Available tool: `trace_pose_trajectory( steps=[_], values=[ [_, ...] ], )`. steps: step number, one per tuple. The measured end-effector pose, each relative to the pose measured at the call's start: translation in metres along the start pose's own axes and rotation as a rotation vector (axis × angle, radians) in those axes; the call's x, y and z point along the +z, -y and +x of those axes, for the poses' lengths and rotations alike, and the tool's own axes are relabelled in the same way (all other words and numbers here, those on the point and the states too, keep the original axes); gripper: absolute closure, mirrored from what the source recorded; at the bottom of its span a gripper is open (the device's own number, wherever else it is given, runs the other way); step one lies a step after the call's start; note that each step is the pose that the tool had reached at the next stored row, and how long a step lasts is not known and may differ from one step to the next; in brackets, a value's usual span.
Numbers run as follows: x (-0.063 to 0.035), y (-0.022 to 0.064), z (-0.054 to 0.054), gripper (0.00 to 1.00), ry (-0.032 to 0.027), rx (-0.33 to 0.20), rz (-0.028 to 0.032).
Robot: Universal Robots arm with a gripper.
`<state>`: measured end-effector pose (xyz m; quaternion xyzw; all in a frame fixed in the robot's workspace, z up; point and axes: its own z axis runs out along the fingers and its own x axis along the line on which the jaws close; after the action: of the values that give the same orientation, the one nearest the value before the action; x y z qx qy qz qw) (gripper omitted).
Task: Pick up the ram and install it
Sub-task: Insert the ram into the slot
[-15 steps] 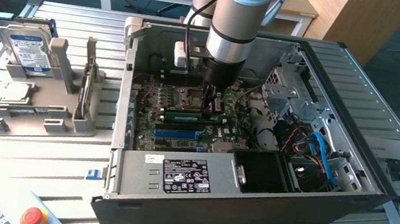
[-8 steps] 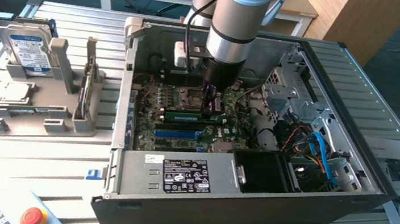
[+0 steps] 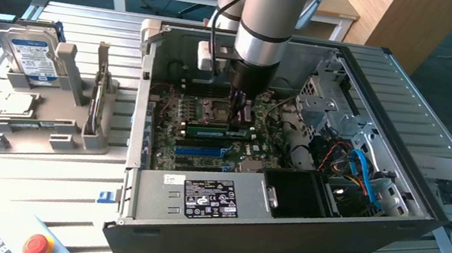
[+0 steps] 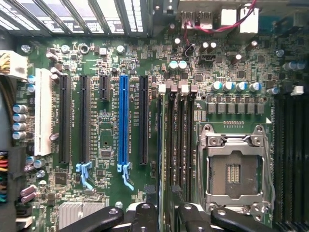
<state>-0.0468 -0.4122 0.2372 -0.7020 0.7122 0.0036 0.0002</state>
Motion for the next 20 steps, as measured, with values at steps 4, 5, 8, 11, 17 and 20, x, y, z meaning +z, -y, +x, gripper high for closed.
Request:
trace_pose_trajectory(
  steps=[4,5,8,11,17,20],
  values=[
    [-0.0106,-0.0001,0.0,0.75,-0.0001,0.0,-0.0001],
    [-0.0138,-0.0001,0.0,0.75,-0.0001,0.0,-0.0001],
    [-0.0223,-0.0001,0.0,0.75,0.0,0.0,0.0],
    [-0.0314,-0.0001,0.0,0.75,0.0,0.0,0.0],
    [-0.0504,-0.0002,0.0,0.75,0.0,0.0,0.0],
    [-0.0589,-0.0003,0.0,0.75,0.0,0.0,0.0]
  ],
)
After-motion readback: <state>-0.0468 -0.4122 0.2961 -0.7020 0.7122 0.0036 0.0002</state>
